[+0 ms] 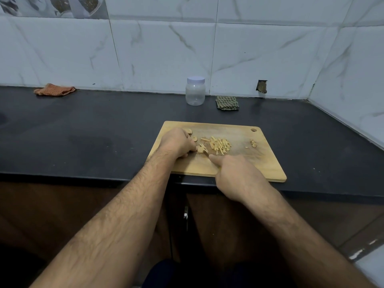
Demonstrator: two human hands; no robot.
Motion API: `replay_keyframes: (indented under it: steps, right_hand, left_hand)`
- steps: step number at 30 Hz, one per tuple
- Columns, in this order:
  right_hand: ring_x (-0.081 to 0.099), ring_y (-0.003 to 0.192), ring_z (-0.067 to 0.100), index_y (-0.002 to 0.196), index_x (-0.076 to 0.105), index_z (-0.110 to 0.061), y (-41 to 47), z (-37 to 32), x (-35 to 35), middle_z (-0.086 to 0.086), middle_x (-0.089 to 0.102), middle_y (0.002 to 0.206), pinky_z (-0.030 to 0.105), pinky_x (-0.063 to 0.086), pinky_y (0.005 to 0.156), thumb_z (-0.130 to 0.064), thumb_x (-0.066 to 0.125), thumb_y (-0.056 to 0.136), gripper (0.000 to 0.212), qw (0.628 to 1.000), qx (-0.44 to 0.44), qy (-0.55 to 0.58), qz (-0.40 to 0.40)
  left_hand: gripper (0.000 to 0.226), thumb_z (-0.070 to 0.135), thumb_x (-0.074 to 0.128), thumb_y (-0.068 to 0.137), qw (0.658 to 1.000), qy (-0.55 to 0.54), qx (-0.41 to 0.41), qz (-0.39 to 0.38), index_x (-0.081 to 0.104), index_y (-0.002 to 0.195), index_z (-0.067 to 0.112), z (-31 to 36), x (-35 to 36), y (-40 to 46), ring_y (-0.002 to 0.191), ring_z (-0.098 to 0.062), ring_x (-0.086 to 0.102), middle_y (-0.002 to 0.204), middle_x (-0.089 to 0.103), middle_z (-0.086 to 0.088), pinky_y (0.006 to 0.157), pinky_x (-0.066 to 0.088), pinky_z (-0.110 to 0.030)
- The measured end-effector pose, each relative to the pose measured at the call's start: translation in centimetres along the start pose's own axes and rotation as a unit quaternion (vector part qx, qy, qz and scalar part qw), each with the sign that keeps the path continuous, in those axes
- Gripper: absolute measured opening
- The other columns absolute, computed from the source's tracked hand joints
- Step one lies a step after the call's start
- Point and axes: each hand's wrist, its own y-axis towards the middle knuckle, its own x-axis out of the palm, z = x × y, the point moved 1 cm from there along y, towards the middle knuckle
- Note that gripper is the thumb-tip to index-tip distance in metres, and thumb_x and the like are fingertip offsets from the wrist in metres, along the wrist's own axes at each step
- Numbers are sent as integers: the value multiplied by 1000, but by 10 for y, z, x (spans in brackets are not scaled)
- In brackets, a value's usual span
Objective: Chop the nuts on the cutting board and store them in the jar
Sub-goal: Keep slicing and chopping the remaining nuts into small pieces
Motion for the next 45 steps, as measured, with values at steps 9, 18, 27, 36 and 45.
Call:
replay_keyframes:
  steps: [9,18,27,36,45]
  right_hand:
    - [56,119,22,150,37,-37,10,-4,2,5,56,138,33,52,91,-3,46,91,69,1000,10,13,19]
    - [53,124,24,151,36,-36,23,-16,2,5,55,140,34,51,96,-3,44,91,69,1000,-7,19,13]
    - [55,121,24,152,34,-37,23,-21,0,5,57,136,35,51,94,-2,45,92,70,1000,-12,-16,9]
    - [50,125,24,151,33,-36,-6,-1,-1,4,51,143,39,52,95,-1,44,92,70,1000,-4,-14,-3]
    - [57,117,23,150,36,-38,10,-14,-4,5,57,137,34,53,90,-4,45,92,68,1000,-14,5,17]
  left_hand:
    - [15,20,76,82,1000,-14,-1,0,65,72,21,0,0,-2,56,-15,55,89,77,-2,66,52,-26]
    - [29,22,74,83,1000,-9,-2,14,58,59,21,-2,1,-3,55,-16,56,73,71,2,60,46,-23]
    - [29,21,73,83,1000,-5,-3,12,58,58,21,0,0,-6,53,-15,54,70,68,2,53,40,-22]
    - [17,21,74,84,1000,-9,-4,14,66,69,22,1,0,-9,52,-12,54,65,66,5,54,42,-22]
    - [26,19,71,86,1000,6,5,19,63,62,20,0,1,-9,54,-12,54,70,71,3,57,44,-24]
